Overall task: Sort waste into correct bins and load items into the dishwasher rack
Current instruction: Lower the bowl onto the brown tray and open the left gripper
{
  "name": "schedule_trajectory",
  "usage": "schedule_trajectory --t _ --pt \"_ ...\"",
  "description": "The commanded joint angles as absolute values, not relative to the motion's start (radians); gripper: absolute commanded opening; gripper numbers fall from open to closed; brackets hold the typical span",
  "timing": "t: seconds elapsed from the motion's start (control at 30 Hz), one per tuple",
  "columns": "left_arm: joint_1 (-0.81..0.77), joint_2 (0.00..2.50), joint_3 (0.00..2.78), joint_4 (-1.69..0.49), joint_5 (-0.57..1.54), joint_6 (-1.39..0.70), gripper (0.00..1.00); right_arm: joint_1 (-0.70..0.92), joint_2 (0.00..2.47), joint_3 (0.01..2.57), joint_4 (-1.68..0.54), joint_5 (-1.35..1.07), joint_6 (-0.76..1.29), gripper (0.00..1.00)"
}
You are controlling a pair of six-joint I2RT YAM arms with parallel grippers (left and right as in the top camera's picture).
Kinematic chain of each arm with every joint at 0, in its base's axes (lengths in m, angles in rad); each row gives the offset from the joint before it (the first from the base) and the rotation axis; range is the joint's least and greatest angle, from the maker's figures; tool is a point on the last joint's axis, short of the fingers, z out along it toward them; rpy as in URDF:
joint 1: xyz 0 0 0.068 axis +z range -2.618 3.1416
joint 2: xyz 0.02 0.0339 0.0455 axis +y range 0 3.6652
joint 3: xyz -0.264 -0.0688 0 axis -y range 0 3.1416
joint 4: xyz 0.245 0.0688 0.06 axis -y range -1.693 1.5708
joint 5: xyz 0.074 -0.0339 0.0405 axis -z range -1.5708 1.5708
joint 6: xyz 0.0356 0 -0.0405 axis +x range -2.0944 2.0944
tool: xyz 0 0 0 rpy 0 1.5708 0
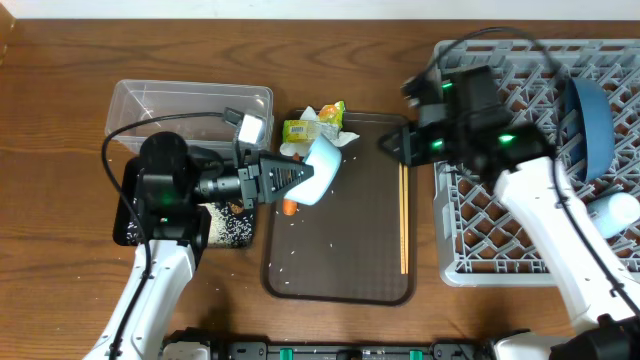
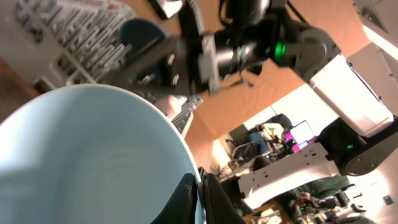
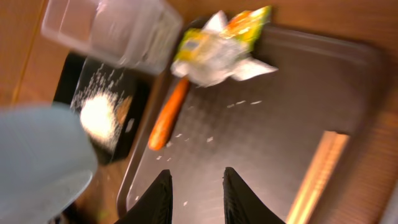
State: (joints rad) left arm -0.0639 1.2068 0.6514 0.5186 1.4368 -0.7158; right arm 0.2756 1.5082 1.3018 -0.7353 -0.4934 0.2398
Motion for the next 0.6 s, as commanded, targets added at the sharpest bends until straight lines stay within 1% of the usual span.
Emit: schedule_trajectory --t 0.0,0.13,0.23,0.37,0.57 --pt "-0.091 1.211 0.659 0.455 1.436 -0.597 0.06 0.201 1.457 1.316 -0.730 -0.625 0.208 0.24" --pt "-0.141 1.224 0.659 0.337 1.367 -0.504 0.06 0.163 1.421 1.316 -0.742 -0.647 0.182 0.24" --pt "-0.193 1.242 0.659 0.216 1.257 -0.424 0.06 0.157 1.386 1.316 -0.737 -0.635 0.162 0.25" --pt "-0.268 1.254 0.659 0.081 0.963 -0.397 0.06 0.157 1.327 1.316 -0.734 -0.571 0.162 0.27" --pt "-0.414 1.253 0.659 -0.043 0.604 -0.376 0.06 0.141 1.222 1.317 -0.742 -0.430 0.164 0.29"
